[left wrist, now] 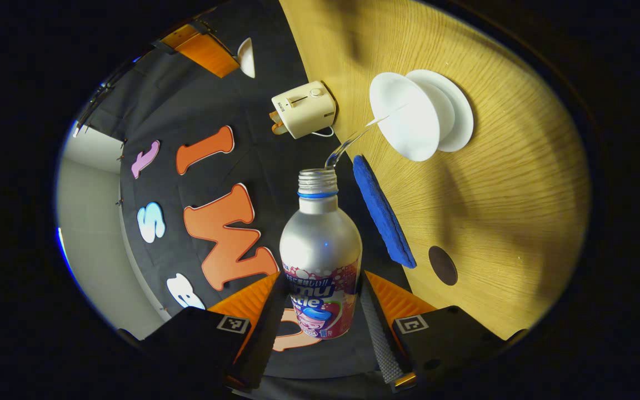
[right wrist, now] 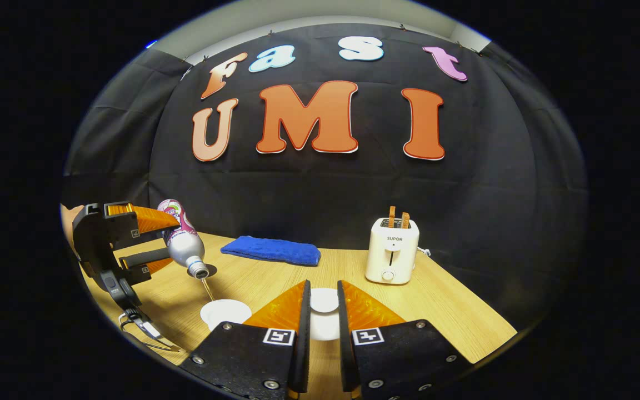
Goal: Open the teacup lid with one hand, grasp the water bottle and pour water into the teacup with the other hand; after pouring, place the water bottle on the coaster and then close the teacup lid.
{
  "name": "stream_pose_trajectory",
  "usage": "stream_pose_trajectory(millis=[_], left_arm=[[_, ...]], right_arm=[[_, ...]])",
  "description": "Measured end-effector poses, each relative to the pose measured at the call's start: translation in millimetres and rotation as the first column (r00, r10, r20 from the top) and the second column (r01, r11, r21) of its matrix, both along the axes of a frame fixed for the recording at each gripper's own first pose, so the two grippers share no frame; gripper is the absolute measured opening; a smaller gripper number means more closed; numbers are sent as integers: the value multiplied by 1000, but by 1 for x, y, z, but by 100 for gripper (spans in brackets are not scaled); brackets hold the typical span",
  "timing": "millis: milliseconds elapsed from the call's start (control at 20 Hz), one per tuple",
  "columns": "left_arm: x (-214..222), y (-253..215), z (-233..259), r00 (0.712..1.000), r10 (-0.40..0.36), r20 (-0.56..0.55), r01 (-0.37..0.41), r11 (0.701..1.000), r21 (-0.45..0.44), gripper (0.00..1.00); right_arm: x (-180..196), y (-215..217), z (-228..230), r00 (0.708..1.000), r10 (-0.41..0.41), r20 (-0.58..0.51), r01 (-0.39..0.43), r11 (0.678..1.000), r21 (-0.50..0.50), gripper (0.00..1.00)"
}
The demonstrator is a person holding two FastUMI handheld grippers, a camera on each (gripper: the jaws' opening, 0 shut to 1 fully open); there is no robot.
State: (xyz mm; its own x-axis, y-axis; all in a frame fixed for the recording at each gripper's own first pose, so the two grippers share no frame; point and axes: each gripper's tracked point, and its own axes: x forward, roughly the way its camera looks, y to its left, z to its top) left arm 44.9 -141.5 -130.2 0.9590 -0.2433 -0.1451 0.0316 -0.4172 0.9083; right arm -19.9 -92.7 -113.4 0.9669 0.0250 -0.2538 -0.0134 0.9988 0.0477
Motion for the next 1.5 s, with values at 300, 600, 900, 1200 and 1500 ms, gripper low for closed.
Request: stream_pose_trajectory(millis=[300,600,900,1200,1500], left_arm=[[2,-2,1,1000,-18,1,18,998,56,80],[6,-6,15,998,-55,27,53,994,100,77],[7,-12,31,993,-99,64,89,987,135,78],[11,-13,38,990,-122,72,107,977,186,81],[9,-20,46,984,-158,88,135,965,225,81]], right_arm=[[-1,-2,1,1000,-3,0,3,1000,-9,23],[0,0,0,1000,-3,-8,3,1000,-30,23],[-2,5,-1,1000,16,-18,-17,1000,-23,24],[-2,7,3,1000,13,-18,-13,1000,-13,23],[-1,17,5,999,31,-16,-31,999,-39,23]])
